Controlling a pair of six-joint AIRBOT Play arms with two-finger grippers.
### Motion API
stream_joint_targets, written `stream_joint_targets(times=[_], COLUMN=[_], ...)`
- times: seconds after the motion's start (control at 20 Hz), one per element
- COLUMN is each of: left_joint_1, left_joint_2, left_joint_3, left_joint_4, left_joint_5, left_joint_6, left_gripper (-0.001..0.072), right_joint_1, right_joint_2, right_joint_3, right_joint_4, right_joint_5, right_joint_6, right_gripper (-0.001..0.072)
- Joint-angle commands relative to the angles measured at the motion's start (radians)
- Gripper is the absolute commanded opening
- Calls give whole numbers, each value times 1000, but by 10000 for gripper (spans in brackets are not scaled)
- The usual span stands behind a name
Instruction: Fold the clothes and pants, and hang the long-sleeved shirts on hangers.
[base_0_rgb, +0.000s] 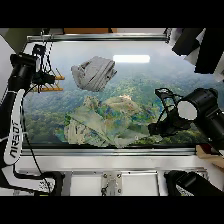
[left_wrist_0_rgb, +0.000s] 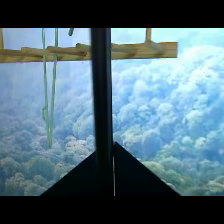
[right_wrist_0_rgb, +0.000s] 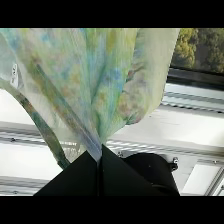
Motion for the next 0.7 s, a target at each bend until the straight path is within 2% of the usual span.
stream_joint_targets(times=[0.0, 0.2, 0.25, 0.3, 0.45, 0.6, 0.65], left_joint_1=[-65, -44, -25, -1, 51, 95, 103], left_joint_2=[114, 221, 241, 257, 265, 265, 265], left_joint_3=[0, 0, 0, 0, 0, 0, 0], left_joint_4=[-148, -604, -711, -795, -804, -806, -811], left_joint_5=[-82, -181, -217, -267, -441, -452, -479], left_joint_6=[162, 606, 689, 740, 743, 763, 856], left_gripper=[16, 16, 16, 15, 16, 16, 15], right_joint_1=[1, 1, 1, 1, 1, 1, 1], right_joint_2=[0, 0, 0, 0, 0, 0, 0], right_joint_3=[0, 0, 0, 0, 0, 0, 0], right_joint_4=[0, 0, 0, 0, 0, 0, 0], right_joint_5=[0, 0, 0, 0, 0, -1, 0], right_joint_6=[0, 0, 0, 0, 0, 0, 0], right_gripper=[10, 9, 9, 9, 10, 9, 9])
